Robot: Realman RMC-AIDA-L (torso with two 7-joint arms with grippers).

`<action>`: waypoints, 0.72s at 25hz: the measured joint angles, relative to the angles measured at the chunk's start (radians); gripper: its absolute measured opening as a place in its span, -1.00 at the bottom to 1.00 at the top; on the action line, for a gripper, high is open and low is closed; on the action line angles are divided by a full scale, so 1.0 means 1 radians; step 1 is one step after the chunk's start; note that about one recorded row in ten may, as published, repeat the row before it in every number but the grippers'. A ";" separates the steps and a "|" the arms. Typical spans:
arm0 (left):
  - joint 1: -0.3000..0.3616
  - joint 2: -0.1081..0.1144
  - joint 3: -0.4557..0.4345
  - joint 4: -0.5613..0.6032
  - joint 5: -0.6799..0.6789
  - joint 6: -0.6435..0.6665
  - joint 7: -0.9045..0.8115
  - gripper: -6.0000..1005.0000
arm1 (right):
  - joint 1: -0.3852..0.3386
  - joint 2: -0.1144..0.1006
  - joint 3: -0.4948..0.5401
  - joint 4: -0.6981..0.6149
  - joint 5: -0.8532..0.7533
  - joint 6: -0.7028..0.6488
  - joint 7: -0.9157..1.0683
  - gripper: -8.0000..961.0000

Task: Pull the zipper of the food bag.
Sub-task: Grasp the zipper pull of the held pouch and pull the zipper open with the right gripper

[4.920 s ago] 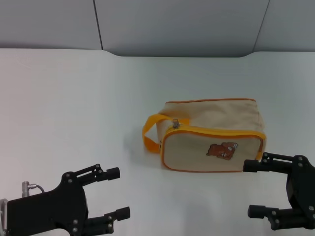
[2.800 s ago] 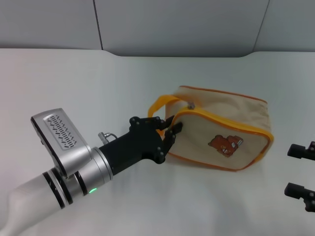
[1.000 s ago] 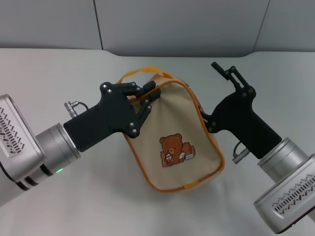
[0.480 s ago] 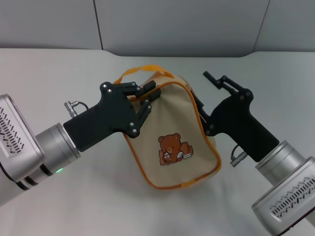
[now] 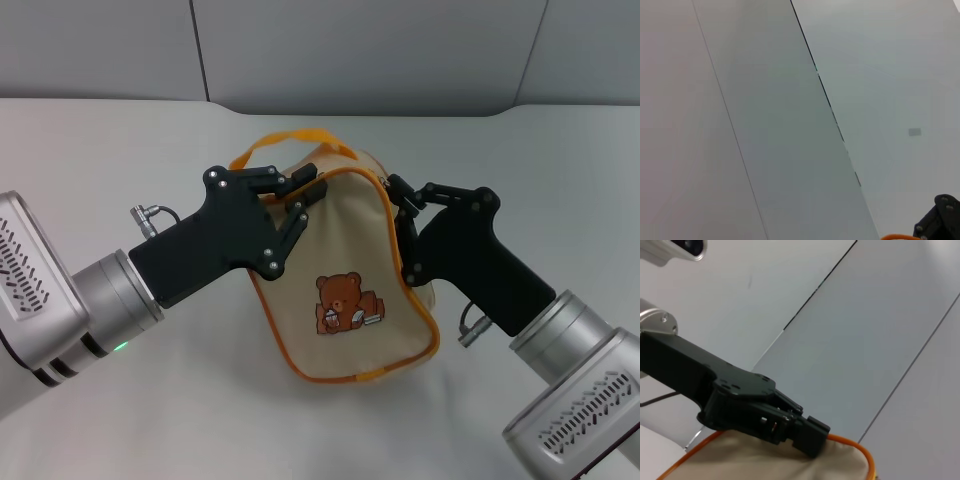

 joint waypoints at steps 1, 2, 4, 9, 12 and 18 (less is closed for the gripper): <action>0.000 0.000 0.000 0.000 0.000 0.000 0.000 -0.85 | 0.000 0.000 0.000 0.000 0.000 0.000 0.000 -0.71; 0.000 0.000 0.000 0.000 0.000 0.000 0.000 -0.86 | 0.000 0.000 0.000 0.001 -0.001 0.003 0.000 -0.81; -0.002 -0.001 0.000 0.002 0.000 -0.003 0.000 -0.86 | -0.004 0.000 0.000 0.001 -0.002 0.008 0.000 -0.87; -0.011 -0.002 -0.005 0.004 -0.001 -0.009 -0.003 -0.88 | -0.093 0.000 -0.001 0.013 -0.006 0.003 -0.047 -0.97; -0.012 -0.001 -0.007 0.004 -0.005 -0.012 -0.008 -0.89 | -0.262 -0.002 0.001 0.015 -0.050 -0.023 -0.075 -0.94; -0.013 -0.001 -0.008 0.005 -0.009 -0.014 -0.009 -0.91 | -0.378 -0.004 -0.004 -0.002 -0.064 -0.085 -0.075 -0.87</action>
